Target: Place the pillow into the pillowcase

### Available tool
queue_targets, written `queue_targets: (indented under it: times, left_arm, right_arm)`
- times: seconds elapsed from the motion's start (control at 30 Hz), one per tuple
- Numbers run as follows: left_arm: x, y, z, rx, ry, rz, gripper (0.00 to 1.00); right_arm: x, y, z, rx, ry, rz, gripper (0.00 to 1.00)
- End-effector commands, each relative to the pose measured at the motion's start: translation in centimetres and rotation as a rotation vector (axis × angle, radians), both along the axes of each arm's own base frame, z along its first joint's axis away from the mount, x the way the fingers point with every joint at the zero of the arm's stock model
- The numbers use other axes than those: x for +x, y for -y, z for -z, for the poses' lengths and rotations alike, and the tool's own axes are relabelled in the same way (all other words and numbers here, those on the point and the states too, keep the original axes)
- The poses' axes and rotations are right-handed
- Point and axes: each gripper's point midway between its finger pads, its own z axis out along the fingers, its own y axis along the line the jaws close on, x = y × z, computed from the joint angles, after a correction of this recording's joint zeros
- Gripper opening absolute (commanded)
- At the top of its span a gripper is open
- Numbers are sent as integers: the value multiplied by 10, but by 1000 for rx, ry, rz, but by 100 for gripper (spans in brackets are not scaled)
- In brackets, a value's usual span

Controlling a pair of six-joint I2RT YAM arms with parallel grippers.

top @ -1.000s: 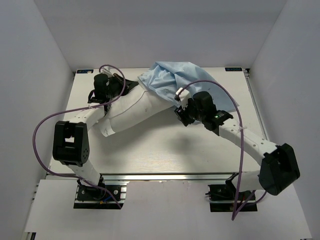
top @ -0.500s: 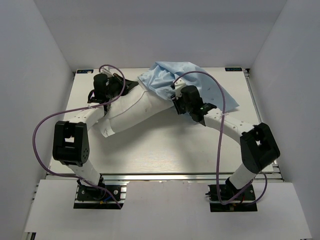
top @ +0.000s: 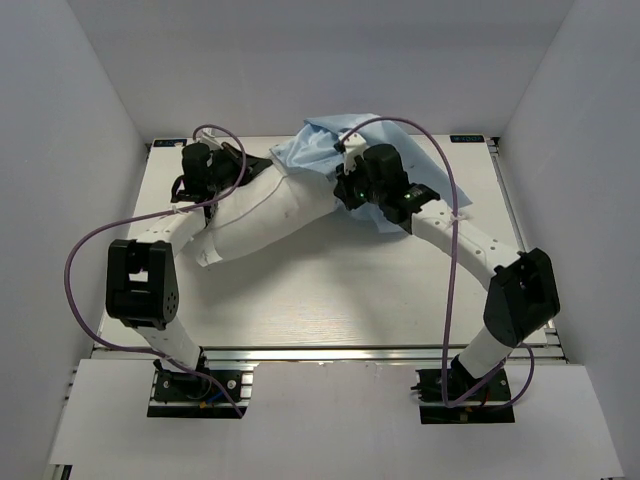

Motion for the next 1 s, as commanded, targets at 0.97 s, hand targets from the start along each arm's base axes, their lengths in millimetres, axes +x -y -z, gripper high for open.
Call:
queue_targets:
  times: [0.97]
  left_arm:
    - [18, 12, -80, 96, 154, 95, 13]
  right_arm:
    - [-47, -152, -194, 480, 24, -294, 0]
